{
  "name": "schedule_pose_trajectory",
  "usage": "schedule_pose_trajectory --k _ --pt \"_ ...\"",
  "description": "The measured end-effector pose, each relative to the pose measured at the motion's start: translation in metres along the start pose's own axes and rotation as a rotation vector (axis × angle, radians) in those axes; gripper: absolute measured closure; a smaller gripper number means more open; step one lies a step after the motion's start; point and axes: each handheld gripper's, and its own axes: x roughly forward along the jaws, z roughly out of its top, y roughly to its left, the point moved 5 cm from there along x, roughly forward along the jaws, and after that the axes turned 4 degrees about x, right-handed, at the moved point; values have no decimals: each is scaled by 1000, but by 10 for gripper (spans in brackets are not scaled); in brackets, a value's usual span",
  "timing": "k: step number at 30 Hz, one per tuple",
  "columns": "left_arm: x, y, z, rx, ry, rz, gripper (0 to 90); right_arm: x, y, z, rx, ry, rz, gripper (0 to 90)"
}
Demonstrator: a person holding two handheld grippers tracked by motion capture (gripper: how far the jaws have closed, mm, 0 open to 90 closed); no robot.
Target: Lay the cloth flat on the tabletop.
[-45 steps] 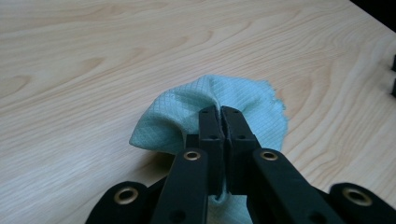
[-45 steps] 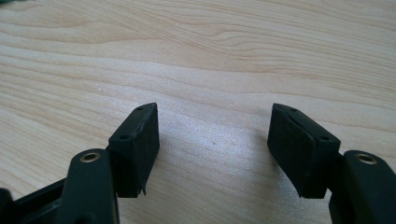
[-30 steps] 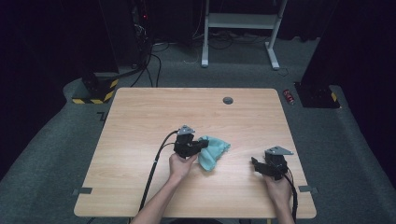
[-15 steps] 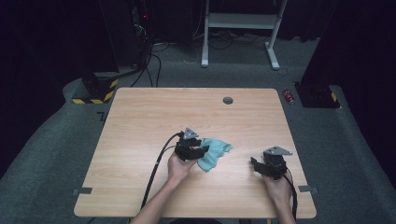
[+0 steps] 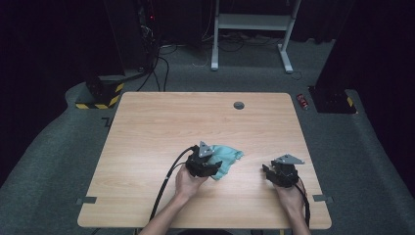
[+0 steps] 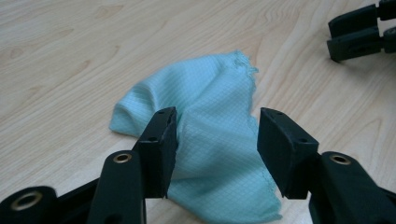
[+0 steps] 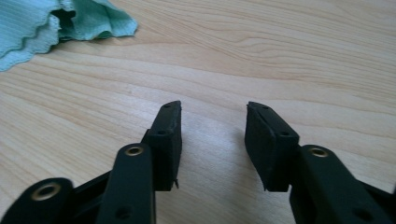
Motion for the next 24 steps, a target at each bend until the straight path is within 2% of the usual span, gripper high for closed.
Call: schedule_pose_trajectory --k 4,6,8,10,13,15,17,20,24 --pt "-2 -5 -3 16 4 8 489 1 7 1 -9 -2 11 650" --pt "-5 -6 -4 26 -1 22 489 3 16 2 -15 -1 47 669" --pt "-7 -7 -4 26 -6 25 491 3 19 3 -24 -2 59 675" --pt "-12 -8 -4 28 -15 21 502 4 29 6 -43 -9 91 687" --pt "-14 -9 -3 35 -20 16 506 5 35 9 -47 -23 119 691" --pt "-13 -10 -2 37 -18 7 529 6 41 12 -50 -28 149 693" --pt "-12 -10 -2 39 -13 7 533 7 44 13 -51 -23 157 693" --pt "-5 -8 3 32 -10 21 542 11 55 21 -62 -30 187 693" --pt "0 -4 5 27 0 31 555 16 62 27 -72 -33 205 695"
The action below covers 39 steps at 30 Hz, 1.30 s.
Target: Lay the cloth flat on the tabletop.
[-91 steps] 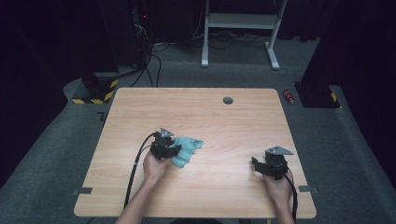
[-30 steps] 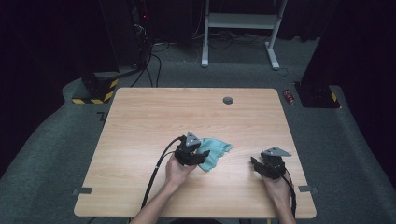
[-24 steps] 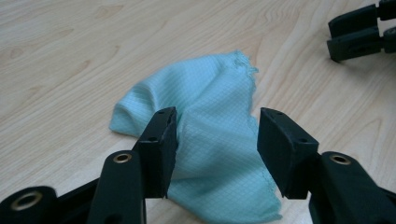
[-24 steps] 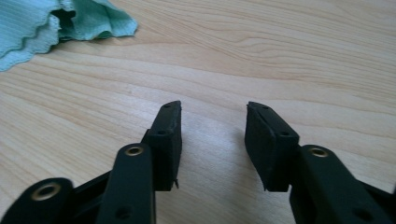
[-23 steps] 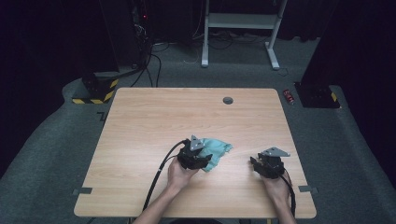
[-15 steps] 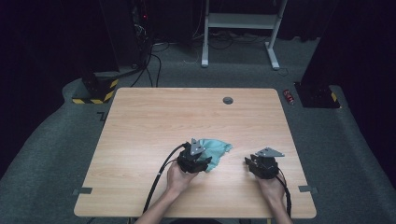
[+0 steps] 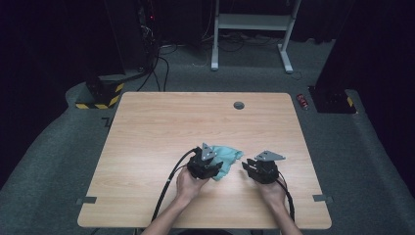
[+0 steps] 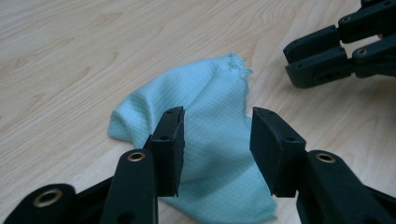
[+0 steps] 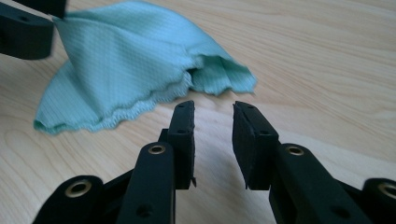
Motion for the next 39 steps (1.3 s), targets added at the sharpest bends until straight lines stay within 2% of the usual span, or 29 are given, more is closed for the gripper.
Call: schedule_pose_trajectory --k 6,12,16,20,24,28,31,35,39 --pt "10 3 5 3 21 5 597 16 8 9 -21 31 19 698" --pt "17 6 6 1 50 6 622 24 11 14 -23 49 21 706" --pt "20 7 5 11 53 10 676 29 12 15 -27 64 23 719" --pt "22 11 2 20 71 14 738 32 11 13 -34 81 35 762" --pt "24 16 -2 6 76 14 776 32 12 13 -36 80 45 788" --pt "24 19 -5 1 77 6 845 34 13 13 -53 76 59 865" --pt "24 19 -5 2 77 1 862 34 13 13 -61 76 66 898" --pt "23 18 -5 7 68 3 855 32 15 14 -76 71 73 900" --pt "23 13 0 0 41 -65 668 31 18 15 -92 56 81 900"
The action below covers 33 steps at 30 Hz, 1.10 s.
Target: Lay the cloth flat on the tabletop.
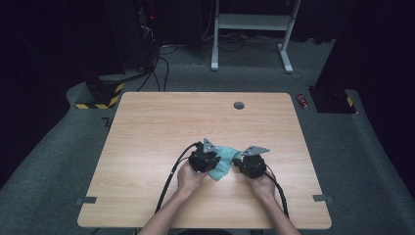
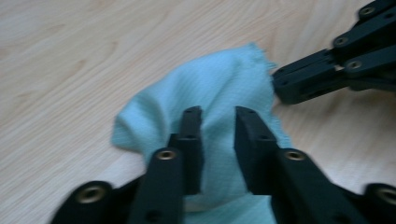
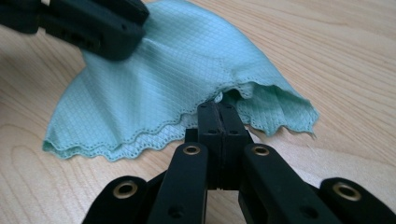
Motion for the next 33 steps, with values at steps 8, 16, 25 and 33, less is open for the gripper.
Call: schedule_pose_trajectory --k 8,16,25,33 --pt "9 -11 4 69 23 -12 555 -1 5 2 -15 -14 13 900" --pt "16 -20 5 108 41 -13 534 -1 7 3 -28 -16 18 900" --pt "22 -19 5 105 68 8 624 -1 9 5 -35 -22 23 900" --pt "19 -16 6 103 54 13 781 0 10 5 -44 -16 17 900"
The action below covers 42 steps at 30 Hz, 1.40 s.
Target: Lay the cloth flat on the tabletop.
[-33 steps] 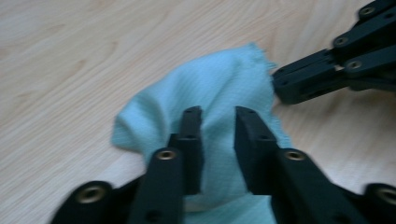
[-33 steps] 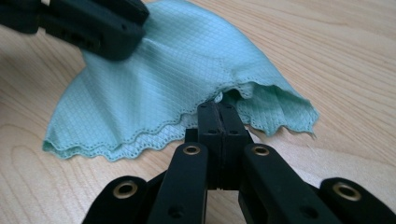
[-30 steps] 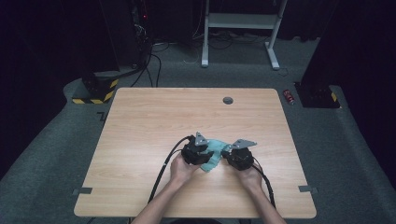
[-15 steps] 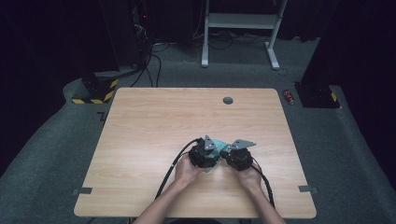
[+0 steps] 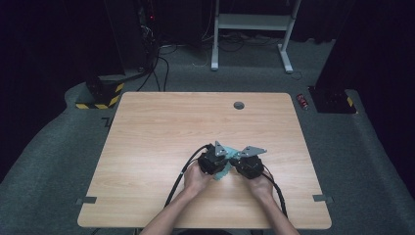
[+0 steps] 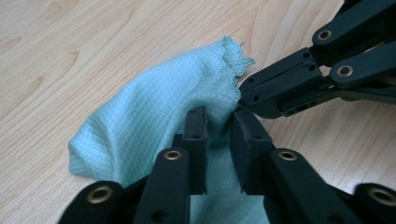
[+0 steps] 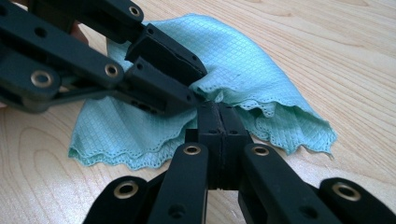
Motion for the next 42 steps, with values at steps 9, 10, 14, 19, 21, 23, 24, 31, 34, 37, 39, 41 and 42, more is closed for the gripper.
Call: schedule_pose_trajectory --k 9,10,14,19,21,23,24,31,34,37,39,41,42 --pt "-8 6 -3 -28 -24 -18 885 -1 -1 -1 0 -2 -3 900" --pt "-11 7 -4 -43 -32 -18 887 -1 -2 -3 9 0 -4 900" --pt "-24 17 -8 -85 -70 -16 886 -2 -3 -5 14 0 -7 900" --pt "-39 27 -18 -138 -104 -11 886 -5 -4 -8 13 6 -12 900" --pt "-44 29 -22 -145 -110 -4 886 -5 -3 -8 8 8 -14 900" --pt "-51 33 -28 -158 -115 7 886 -6 -3 -8 7 10 -17 900" --pt "-53 35 -30 -157 -116 13 886 -7 -3 -9 7 12 -19 900" --pt "-67 40 -50 -187 -108 42 887 -12 -6 -17 20 24 -32 900" --pt "-73 42 -58 -208 -108 48 886 -16 -9 -22 23 33 -45 900" --pt "-77 44 -67 -233 -108 55 886 -19 -10 -27 28 38 -57 900" --pt "-78 46 -75 -250 -101 61 886 -22 -11 -30 25 41 -64 900" --pt "-80 47 -82 -263 -91 70 886 -26 -14 -33 31 42 -74 900" --pt "-81 47 -84 -263 -87 73 887 -27 -15 -34 38 41 -76 900"
